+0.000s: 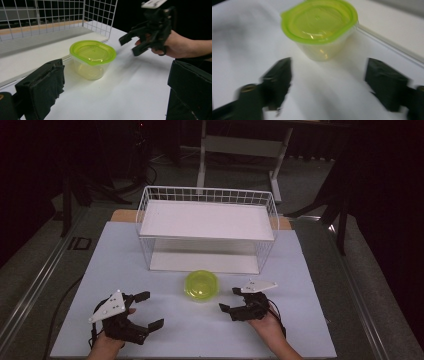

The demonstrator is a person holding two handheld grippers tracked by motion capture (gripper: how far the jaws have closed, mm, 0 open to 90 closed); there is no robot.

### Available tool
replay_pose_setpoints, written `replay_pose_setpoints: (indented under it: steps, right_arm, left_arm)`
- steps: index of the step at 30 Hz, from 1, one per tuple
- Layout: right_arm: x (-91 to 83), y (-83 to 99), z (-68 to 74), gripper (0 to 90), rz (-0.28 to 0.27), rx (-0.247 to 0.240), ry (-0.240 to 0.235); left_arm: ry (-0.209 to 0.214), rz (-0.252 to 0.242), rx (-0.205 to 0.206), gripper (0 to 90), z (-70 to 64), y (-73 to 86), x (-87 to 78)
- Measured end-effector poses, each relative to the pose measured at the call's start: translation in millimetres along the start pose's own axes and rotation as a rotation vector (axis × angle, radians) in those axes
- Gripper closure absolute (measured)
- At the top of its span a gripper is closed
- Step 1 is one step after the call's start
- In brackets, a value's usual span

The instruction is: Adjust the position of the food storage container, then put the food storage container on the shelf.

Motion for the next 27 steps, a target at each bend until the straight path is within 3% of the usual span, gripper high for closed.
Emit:
replay_pose_setpoints:
  steps: [3, 4, 5, 6, 8, 9, 11, 12, 16, 19, 21, 24, 27]
  right_arm:
    - [-7.0, -4.0, 8.8, 15.4, -0.028, -0.037, 0.0]
    - [-8.7, -6.0, 11.1, 11.9, -0.037, -0.065, 0.027]
    - [-9.9, -8.5, 13.2, 15.4, -0.042, -0.09, 0.071]
    - [-10.5, -9.9, 16.5, 17.1, -0.027, -0.097, 0.081]
    - [-9.0, -13.9, 21.4, 16.3, 0.004, -0.078, 0.009]
    - [-8.6, -17.2, 23.7, 16.4, -0.027, -0.066, -0.026]
    - [-8.5, -19.8, 25.7, 17.4, -0.055, -0.07, -0.039]
    - [-10.1, -26.0, 28.4, 18.0, -0.075, -0.099, -0.005]
    - [-16.7, -36.2, 30.0, 16.1, -0.122, -0.103, 0.019]
    - [-23.5, -47.3, 28.3, 12.5, -0.161, -0.122, 0.081]
    - [-26.3, -53.6, 27.1, 11.6, -0.172, -0.139, 0.108]
    - [-28.6, -61.3, 25.5, 11.6, -0.184, -0.145, 0.119]
    - [-28.3, -66.2, 24.1, 11.6, -0.195, -0.155, 0.118]
  left_arm:
    - [0.01, 0.0, -0.017, 1.7, 0.3, 0.4, 2.3]
    - [0.011, 0.004, -0.017, 1.7, 0.6, 0.7, 3.3]
    - [0.01, 0.009, -0.016, 1.7, 0.8, 0.8, 4.2]
    - [0.007, 0.009, -0.011, 1.7, 0.8, 0.5, 5.0]
    - [0.006, 0.015, -0.007, 1.7, 0.2, 0.6, 6.4]
    - [0.006, 0.019, -0.003, 1.7, -0.5, 1.0, 7.0]
    - [0.003, 0.037, 0.016, 1.7, -2.1, 1.3, 9.3]
    - [0.003, 0.037, 0.016, 1.7, -2.1, 1.3, 9.3]
    - [0.013, 0.034, 0.015, 1.7, -4.0, -5.6, 12.8]
    - [0.015, 0.033, 0.014, 1.7, -3.3, -12.3, 17.5]
    - [0.003, 0.04, 0.034, 1.7, -1.4, -16.9, 21.2]
    - [-0.009, 0.047, 0.069, 1.8, 1.5, -25.2, 26.9]
    - [-0.006, 0.042, 0.076, 1.7, 3.4, -32.4, 31.3]
Point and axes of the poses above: each handheld gripper's, and its own axes: x roughly forward along the jaws, y roughly out of its underside, z roughly to its left, the point moved 6 cm from there along x, roughly forward along the jaws, and after that the axes turned 5 degrees about -x, right-handed, at the moved point
